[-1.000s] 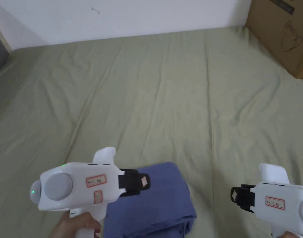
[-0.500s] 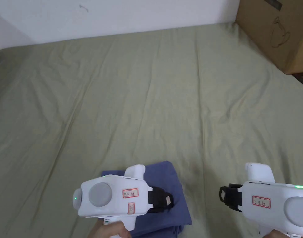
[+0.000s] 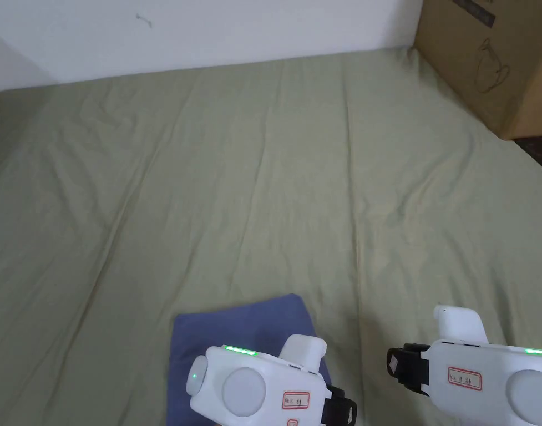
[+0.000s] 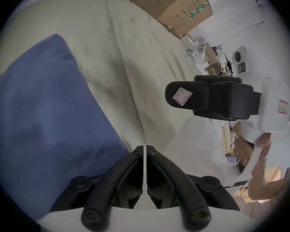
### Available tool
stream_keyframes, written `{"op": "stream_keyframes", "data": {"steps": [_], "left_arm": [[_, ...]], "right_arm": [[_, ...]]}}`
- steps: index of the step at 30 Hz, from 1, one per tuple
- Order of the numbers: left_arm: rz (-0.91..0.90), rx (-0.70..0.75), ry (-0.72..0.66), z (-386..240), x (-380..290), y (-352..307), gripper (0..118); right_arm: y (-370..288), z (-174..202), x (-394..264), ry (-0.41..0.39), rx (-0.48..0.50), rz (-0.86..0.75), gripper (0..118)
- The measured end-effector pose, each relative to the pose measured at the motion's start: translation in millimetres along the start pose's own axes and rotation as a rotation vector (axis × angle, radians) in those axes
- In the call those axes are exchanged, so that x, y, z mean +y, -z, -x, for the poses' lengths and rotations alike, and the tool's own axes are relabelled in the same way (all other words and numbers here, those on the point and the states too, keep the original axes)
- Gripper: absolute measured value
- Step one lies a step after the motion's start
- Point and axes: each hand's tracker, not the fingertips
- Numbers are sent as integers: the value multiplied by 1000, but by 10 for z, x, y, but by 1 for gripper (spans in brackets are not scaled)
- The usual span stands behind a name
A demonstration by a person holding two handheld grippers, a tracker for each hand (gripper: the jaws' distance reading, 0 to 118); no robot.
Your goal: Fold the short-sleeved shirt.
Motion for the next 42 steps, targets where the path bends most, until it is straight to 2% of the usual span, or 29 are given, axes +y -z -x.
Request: {"op": "stream_keyframes", "data": {"steps": [4,8,13,15,18,19,20,21,22,24,25,28,34,37,38,39,40,41,42], "left_arm": [[-145,-30,-79,215,-35,-545,3],[-319,-68,-241,707,-255,-1170,3],[-438,18,-446,1334,-668,-1659,3],[-450,22,-469,1494,-814,-1750,3],[-488,-17,-535,1689,-997,-1795,3],[-491,-45,-557,1743,-1035,-1781,4],[-484,-60,-578,1796,-1068,-1766,6],[-487,-65,-595,1831,-1084,-1742,14],[-486,-74,-599,1870,-1090,-1714,41],[-461,-90,-616,1916,-1056,-1615,98],[-448,-112,-617,1935,-1028,-1553,118],[-473,-198,-603,1964,-920,-1413,118],[-461,-430,-711,2118,-713,-973,118],[-418,-422,-673,2092,-605,-872,117],[-412,-421,-664,2084,-591,-857,113],[-393,-361,-672,2064,-576,-865,91],[-346,-231,-672,2061,-556,-830,33],[-308,-183,-659,2098,-570,-796,25],[-349,-283,-647,2186,-607,-829,25]], "right_arm": [[-11,114,72,-49,20,-5,0],[49,366,164,-100,88,-5,0],[302,888,208,-242,165,54,0],[453,1080,190,-291,200,88,0],[755,1241,157,-346,144,149,0],[862,1251,140,-351,89,180,0],[950,1231,122,-329,80,199,0],[963,1189,114,-299,112,188,0],[934,1152,121,-260,140,181,0],[862,1070,153,-235,162,178,0],[859,1038,155,-239,159,182,0],[853,1015,142,-233,167,182,0],[871,1037,140,-228,160,182,0],[869,1012,143,-210,168,183,0],[870,1009,143,-206,170,183,0],[868,1012,145,-204,166,182,0],[858,1022,148,-207,157,181,0],[836,1032,155,-211,154,178,0],[806,1067,159,-220,153,179,0]]}}
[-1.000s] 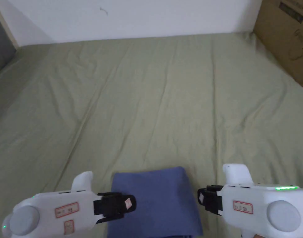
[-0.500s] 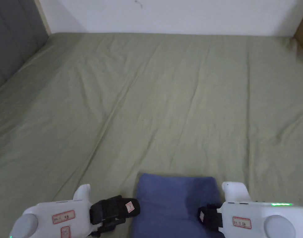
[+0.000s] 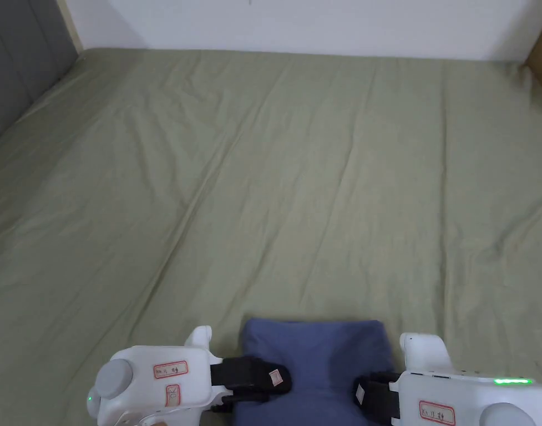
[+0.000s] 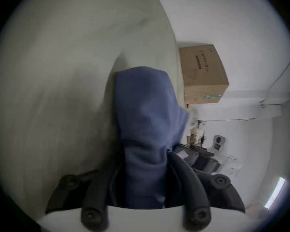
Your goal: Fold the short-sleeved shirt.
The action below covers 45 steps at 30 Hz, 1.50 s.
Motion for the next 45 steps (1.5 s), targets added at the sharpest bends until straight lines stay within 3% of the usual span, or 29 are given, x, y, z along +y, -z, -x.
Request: {"op": "stream_keyframes", "data": {"steps": [1,4,10,13,16,20,23,25,28,29,30,31,32,33,38,40,41,42,43,45], "left_arm": [[3,-42,1,-68,7,-59,25],[12,54,137,-218,104,-204,25],[-25,243,238,-323,571,-907,25],[-29,460,281,-286,887,-1414,25],[-28,805,377,-237,1140,-1816,25],[-58,985,335,-161,1394,-2272,25],[-13,1259,487,-173,1521,-2415,24],[-29,1442,509,-82,1611,-2483,24],[-52,1598,531,90,1629,-2589,27],[-75,1620,522,141,1608,-2633,36],[-75,1604,515,182,1570,-2652,54],[-62,1600,510,206,1537,-2663,88],[-70,1613,496,212,1487,-2680,105],[-131,1631,489,189,1467,-2754,110],[-326,1413,282,-80,1415,-3050,110],[-391,1291,254,-246,1336,-3076,102],[-400,1210,250,-330,1302,-3066,86],[-408,1139,250,-434,1248,-3034,54],[-421,1093,260,-529,1187,-2987,6],[-454,1036,309,-714,1024,-2826,0]], "right_arm": [[-29,35,2,-24,-21,-1,0],[-134,130,8,-57,-27,-21,0],[-167,195,73,-53,-44,-51,0],[-128,210,102,-50,-60,-46,0],[-69,219,119,-48,-77,-39,0],[4,270,121,-33,-79,-29,0],[84,310,119,-40,-91,-4,0],[128,322,122,-40,-90,8,0],[146,324,123,-35,-89,11,0],[147,319,124,-33,-86,11,0],[142,319,127,-31,-84,12,0],[142,314,129,-29,-86,14,0],[140,306,128,-29,-91,15,0],[136,294,127,-30,-92,16,0],[88,250,124,-27,-87,10,0],[57,251,114,-29,-82,-1,0],[38,250,107,-30,-79,-7,0],[16,247,98,-29,-74,-12,0],[-2,243,88,-26,-69,-16,0],[-43,233,52,-26,-59,-27,0]]}}
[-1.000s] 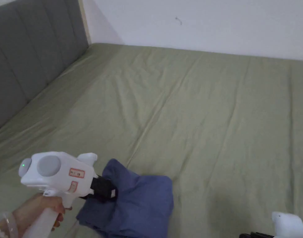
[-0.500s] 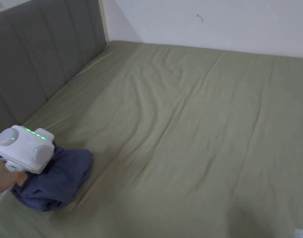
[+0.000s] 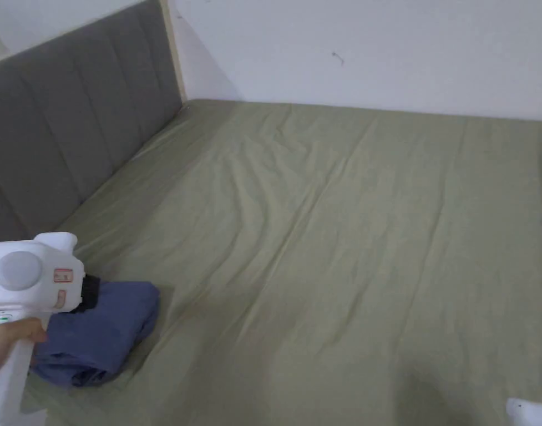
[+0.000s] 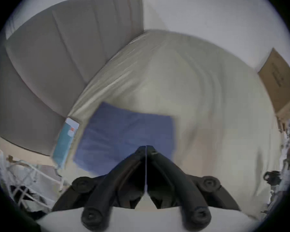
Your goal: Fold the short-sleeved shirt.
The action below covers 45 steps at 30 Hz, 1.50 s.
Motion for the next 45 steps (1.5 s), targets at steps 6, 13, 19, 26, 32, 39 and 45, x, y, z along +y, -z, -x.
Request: {"op": "stream_keyframes", "data": {"steps": [6,13,19,26,32,39,45], "left_arm": [[-75,-157,31,-927,-459,-447,0],[-231,-100,177,-1949,-1107,-773,0],[-399,-147,202,-2485,-1165,-1311,0],[-693,-95,271,-2971,-1207,-1959,0],[-799,-68,265,-3130,-1304,-2183,32],[-802,-161,239,-3102,-1369,-2186,103],[-799,-197,247,-3063,-1353,-2199,107]], "right_arm": [[-185,-90,-137,10,19,-40,0],[-590,-230,-195,30,3,-154,0],[-1099,-145,-98,-40,-135,-363,0],[-1825,179,92,-139,-327,-711,0],[-2128,403,48,-176,-450,-902,2],[-2155,477,40,-203,-471,-929,89],[-2122,488,15,-224,-496,-971,110]]}}
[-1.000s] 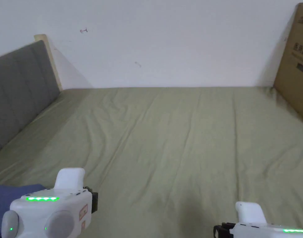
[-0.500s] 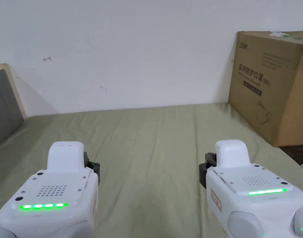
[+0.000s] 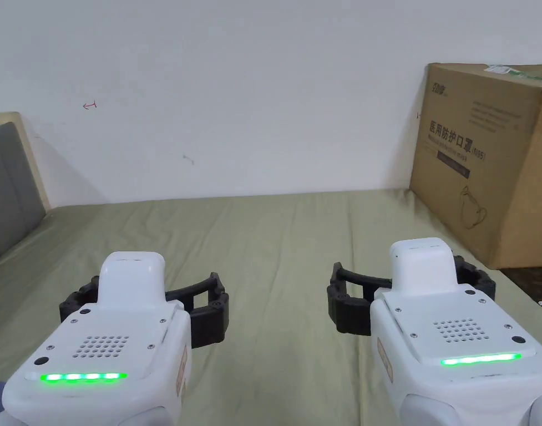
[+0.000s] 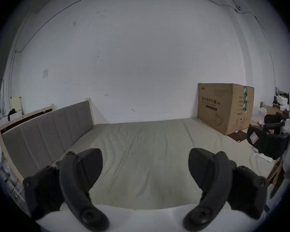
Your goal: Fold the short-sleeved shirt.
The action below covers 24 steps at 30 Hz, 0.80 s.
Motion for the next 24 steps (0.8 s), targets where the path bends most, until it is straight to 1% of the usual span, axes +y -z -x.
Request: {"op": "stream_keyframes", "data": {"steps": [1,3,6,9,14,18,24], "left_arm": [[4,5,18,-10,2,1,111],[-4,2,20,-9,-1,-1,114],[56,39,33,-17,26,34,114],[56,40,31,15,38,47,114],[77,-1,12,28,62,62,114],[94,44,6,-29,65,65,114],[82,10,-6,-11,44,59,114]], "right_arm": [[-8,-1,0,6,2,-11,114],[-20,-6,17,26,12,-22,114],[1,-7,34,16,-4,-8,114],[-6,-25,27,5,-7,-11,114],[-4,-55,26,31,-3,-7,114],[6,-51,23,27,-6,-2,114],[36,-26,4,33,-10,13,114]]}}
